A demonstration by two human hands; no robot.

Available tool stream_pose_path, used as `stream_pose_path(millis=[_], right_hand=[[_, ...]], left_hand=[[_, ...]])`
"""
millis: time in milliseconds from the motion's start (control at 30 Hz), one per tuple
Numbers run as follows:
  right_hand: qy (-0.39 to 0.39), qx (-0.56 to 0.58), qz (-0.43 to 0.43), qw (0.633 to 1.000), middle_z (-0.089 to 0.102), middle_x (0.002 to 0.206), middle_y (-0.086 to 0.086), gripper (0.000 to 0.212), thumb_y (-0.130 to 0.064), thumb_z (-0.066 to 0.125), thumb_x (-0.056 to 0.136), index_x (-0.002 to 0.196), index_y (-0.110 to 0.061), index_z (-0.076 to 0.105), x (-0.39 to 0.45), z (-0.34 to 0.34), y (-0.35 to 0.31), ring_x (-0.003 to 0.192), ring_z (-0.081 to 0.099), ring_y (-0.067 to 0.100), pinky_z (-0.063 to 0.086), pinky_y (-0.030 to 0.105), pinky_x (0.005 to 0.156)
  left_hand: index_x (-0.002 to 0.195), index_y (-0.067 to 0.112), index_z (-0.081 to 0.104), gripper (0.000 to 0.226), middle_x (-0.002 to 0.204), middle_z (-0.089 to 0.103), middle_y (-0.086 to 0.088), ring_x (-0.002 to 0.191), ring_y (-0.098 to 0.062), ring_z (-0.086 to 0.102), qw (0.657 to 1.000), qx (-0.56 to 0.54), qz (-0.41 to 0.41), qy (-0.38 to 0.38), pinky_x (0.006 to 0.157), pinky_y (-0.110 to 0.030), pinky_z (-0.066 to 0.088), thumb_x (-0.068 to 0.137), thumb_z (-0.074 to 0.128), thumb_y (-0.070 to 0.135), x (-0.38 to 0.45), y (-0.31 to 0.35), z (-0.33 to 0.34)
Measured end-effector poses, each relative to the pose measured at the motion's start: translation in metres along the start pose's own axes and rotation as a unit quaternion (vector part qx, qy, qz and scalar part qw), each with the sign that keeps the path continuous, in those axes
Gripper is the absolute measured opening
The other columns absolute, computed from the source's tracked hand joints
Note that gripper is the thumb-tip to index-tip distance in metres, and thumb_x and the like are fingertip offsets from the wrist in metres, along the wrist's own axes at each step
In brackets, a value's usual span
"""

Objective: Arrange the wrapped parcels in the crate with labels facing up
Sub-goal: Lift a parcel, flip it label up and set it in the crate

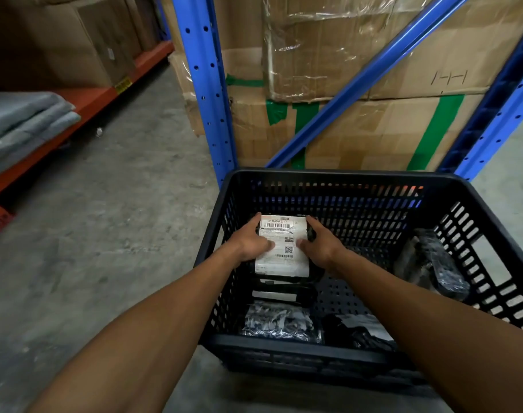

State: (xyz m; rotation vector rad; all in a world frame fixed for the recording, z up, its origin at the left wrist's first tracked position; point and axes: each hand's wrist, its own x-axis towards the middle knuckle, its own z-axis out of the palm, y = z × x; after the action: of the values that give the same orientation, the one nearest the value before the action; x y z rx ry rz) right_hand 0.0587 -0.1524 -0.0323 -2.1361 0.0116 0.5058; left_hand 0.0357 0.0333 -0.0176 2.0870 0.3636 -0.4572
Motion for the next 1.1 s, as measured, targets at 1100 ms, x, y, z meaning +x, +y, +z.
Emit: stream_pose_path(millis=[1100], right_hand=[[-0.103,-0.021,-0.029,0.994,0.043,0.153,0.005,0.073,-0.026,0.058,0.098,0.158,-0.035,0.016,-0.014,-0.019,0.011,0.135,0.048,0.028,0.041,0.039,0.113]], left_hand=[[0.158,0.046,-0.001,0.077,0.164,0.025,-0.017,0.136,-0.035,0.048,0.991,0.128,-0.031,0.03,0.111,-0.038,0.043,0.099,0.044,0.024,-0.006,0.008,0.013]])
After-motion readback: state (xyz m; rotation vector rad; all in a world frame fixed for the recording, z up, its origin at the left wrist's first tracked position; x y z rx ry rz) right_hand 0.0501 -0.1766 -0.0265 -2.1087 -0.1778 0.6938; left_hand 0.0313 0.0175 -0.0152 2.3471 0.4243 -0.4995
